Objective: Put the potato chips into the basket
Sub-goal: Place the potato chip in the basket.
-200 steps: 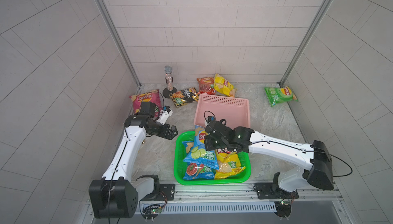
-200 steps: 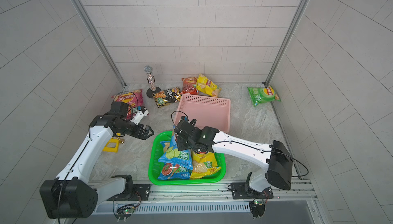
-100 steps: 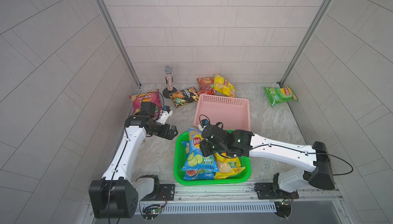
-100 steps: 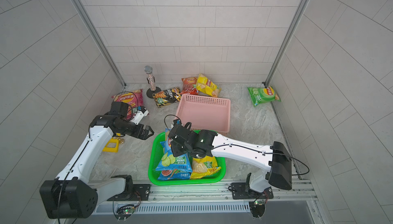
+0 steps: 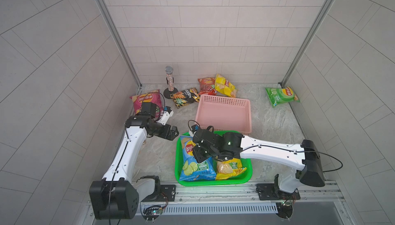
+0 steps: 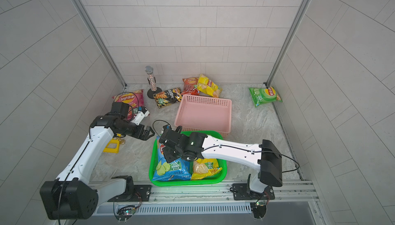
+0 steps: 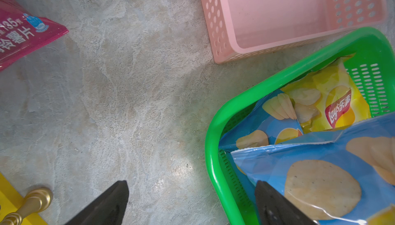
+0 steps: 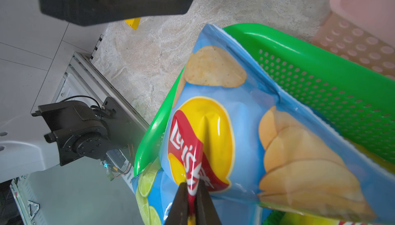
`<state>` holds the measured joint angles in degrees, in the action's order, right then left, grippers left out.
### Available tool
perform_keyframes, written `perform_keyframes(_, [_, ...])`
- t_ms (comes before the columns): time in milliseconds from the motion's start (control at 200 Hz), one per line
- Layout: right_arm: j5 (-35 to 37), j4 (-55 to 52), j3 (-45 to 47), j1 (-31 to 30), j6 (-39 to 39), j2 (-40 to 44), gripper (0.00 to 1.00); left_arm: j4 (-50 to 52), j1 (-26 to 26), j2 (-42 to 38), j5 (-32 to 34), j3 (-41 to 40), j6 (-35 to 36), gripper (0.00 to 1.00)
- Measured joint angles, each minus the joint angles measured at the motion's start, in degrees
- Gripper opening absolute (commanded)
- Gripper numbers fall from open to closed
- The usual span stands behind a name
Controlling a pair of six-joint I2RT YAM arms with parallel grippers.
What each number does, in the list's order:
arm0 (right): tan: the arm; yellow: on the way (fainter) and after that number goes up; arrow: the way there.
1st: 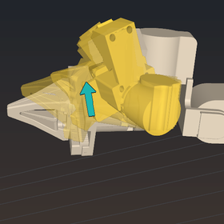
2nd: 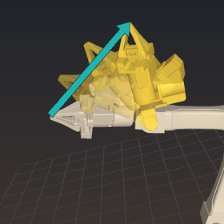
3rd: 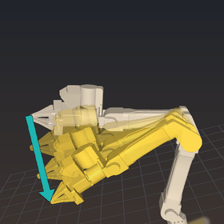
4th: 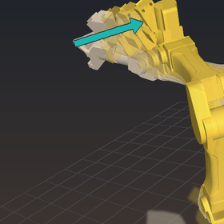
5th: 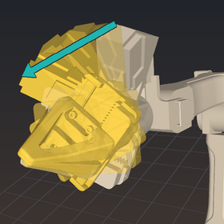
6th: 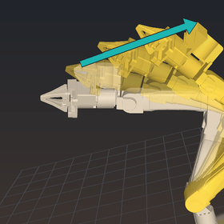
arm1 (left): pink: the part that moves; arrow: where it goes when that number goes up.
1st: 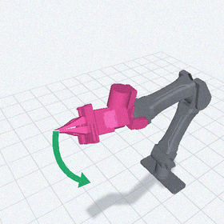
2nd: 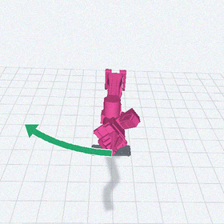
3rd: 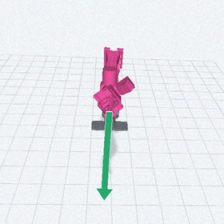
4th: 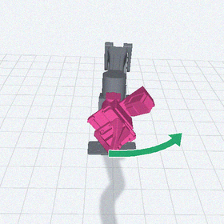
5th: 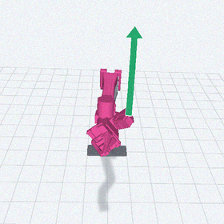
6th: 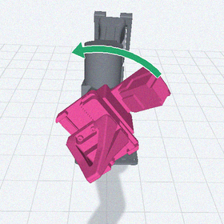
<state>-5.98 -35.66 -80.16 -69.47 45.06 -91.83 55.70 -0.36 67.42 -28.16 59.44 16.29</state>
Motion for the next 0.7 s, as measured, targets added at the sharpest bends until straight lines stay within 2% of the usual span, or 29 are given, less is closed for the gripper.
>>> perform_keyframes(145, [-0.7,0.02,0.42,0.0,0.11,-0.02,0.2,0.0,0.0,0.0,0.0,0.0,0.02,1.0])
perform_keyframes(210, [-0.94,0.04,0.42,0.0,0.17,-0.09,0.25,0.0,0.0,0.0,0.0,0.0,0.0,1.0])
perform_keyframes(300, [-1.29,-0.11,0.42,0.0,0.39,-0.09,0.39,0.0,0.0,0.0,0.0,0.0,0.0,1.0])
perform_keyframes(375, [-1.25,-0.74,0.37,-0.02,0.09,-0.07,0.57,0.0,0.0,0.0,0.0,0.0,0.0,1.0])
perform_keyframes(410, [-1.18,-1.16,0.35,0.0,0.11,0.02,0.59,0.0,0.0,0.0,0.0,0.0,0.0,1.0])
perform_keyframes(600, [-0.85,-3.04,0.35,0.52,-0.22,3.32,0.63,0.0,0.0,0.0,0.0,0.0,0.0,1.0])
perform_keyframes(700, [-1.84,-3.37,0.35,1.57,-1.11,6.56,0.55,0.0,0.0,0.0,0.0,0.0,0.0,1.0])
